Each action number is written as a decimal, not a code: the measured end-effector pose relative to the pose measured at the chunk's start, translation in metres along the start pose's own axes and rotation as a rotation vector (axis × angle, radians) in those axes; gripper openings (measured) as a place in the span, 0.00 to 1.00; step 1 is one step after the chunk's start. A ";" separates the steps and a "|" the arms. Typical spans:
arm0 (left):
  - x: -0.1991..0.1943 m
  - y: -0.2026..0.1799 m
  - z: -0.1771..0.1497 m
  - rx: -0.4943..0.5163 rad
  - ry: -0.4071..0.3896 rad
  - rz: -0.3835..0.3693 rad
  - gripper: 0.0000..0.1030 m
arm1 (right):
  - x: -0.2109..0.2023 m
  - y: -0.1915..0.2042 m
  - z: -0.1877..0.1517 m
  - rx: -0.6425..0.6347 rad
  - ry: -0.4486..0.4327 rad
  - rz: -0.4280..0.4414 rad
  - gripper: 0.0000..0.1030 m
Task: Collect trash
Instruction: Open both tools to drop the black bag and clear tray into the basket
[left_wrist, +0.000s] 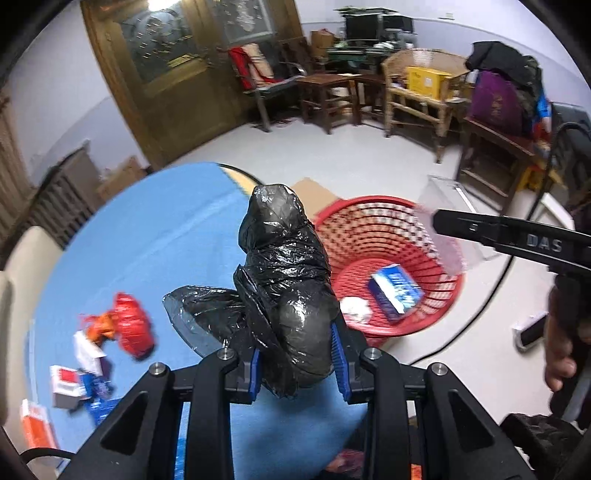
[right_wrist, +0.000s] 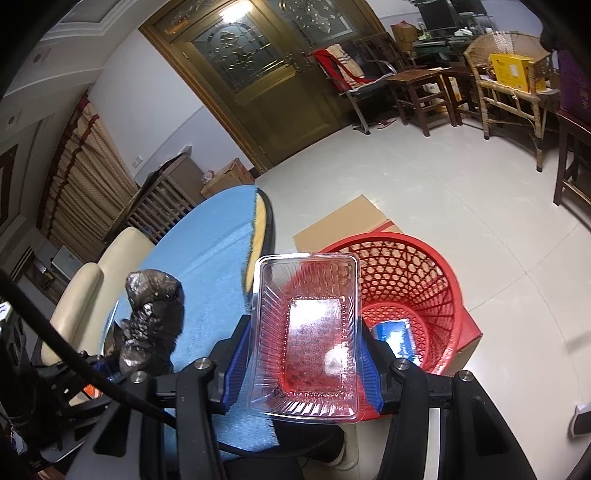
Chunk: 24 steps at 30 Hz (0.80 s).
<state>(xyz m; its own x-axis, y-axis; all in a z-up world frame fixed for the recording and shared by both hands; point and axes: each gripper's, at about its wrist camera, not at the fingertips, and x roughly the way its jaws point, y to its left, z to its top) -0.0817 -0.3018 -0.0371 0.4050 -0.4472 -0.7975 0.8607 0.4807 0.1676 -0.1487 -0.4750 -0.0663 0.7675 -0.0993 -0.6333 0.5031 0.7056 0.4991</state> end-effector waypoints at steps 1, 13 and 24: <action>0.003 -0.002 0.001 0.004 0.003 -0.026 0.32 | 0.001 -0.004 0.001 0.007 0.000 -0.006 0.54; 0.043 -0.032 0.028 0.029 0.040 -0.216 0.36 | 0.006 -0.044 0.005 0.102 0.003 -0.091 0.57; 0.053 -0.021 0.030 -0.011 0.035 -0.195 0.60 | 0.022 -0.056 0.012 0.180 0.038 -0.066 0.61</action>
<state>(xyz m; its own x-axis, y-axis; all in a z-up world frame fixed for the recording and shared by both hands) -0.0687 -0.3581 -0.0654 0.2200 -0.5064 -0.8338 0.9182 0.3962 0.0016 -0.1552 -0.5245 -0.1011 0.7166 -0.1126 -0.6883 0.6176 0.5609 0.5513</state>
